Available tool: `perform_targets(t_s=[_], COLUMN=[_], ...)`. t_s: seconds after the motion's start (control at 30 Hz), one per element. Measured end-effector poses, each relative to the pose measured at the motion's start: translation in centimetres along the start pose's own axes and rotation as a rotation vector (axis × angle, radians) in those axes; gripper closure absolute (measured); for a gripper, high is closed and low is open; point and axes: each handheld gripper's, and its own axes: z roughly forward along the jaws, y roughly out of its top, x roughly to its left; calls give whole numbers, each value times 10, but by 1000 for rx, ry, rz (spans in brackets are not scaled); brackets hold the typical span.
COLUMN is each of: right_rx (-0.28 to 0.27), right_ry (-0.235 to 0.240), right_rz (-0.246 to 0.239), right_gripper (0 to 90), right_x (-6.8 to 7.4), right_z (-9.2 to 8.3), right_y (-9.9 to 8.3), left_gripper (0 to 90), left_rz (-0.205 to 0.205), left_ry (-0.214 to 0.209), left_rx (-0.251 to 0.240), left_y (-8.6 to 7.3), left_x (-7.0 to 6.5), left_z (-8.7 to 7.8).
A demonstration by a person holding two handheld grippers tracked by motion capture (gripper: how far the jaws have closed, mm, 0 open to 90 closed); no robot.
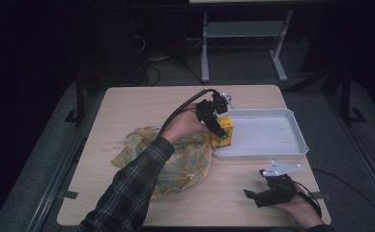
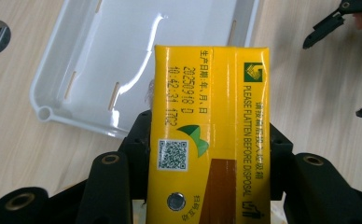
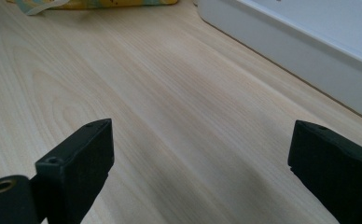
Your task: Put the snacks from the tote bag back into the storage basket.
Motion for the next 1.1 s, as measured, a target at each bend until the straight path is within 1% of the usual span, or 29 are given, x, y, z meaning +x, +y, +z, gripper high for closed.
perform_targets(t_s=[0.13, 0.2, 0.27, 0.3, 0.33, 0.43, 0.47, 0.5, 0.53, 0.67, 0.73, 0.93, 1.1], right_rx=[-1, -1, -2, -2, -2, -2, -1, -4, -5, -3, -4, -3, -6], right_ry=[-1, -1, 0, 0, 0, 1, 2, 0, 2, 2, 1, 0, -2], right_rz=[-1, 0, 0, -1, -1, -1, -2, -5, -2, -3, -1, -1, -7], right_gripper=[64, 64, 64, 64, 64, 64, 64, 64, 64, 64, 64, 65, 64], right_x=[0, 0, 0, 0, 0, 0, 0, 0, 0, -1, 0, 0, 0], right_z=[0, 0, 0, 0, 0, 0, 0, 0, 0, 0, 0, 0, 0], right_y=[0, 0, 0, 0, 0, 0, 0, 0, 0, 0, 0, 0, 0], left_gripper=[503, 503, 503, 503, 503, 503, 503, 503, 502, 502, 502, 502, 500], left_rz=[-1, -9, -16, -25, -25, -36, -32, -40, -40, -45, -49, -61, -66], left_ry=[1, -1, 8, 20, 20, 21, 19, 19, 20, 26, 37, 36, 37], left_rx=[3, 3, 13, 15, 15, 16, 19, 17, 22, 29, 35, 33, 45], left_y=[6, 8, 10, 12, 12, 14, 15, 15, 16, 18, 20, 22, 20], left_x=[1, 1, 1, 1, 1, 2, 2, 2, 2, 1, -1, -2, -4], left_z=[11, 15, 21, 25, 25, 32, 33, 35, 37, 43, 49, 58, 68])
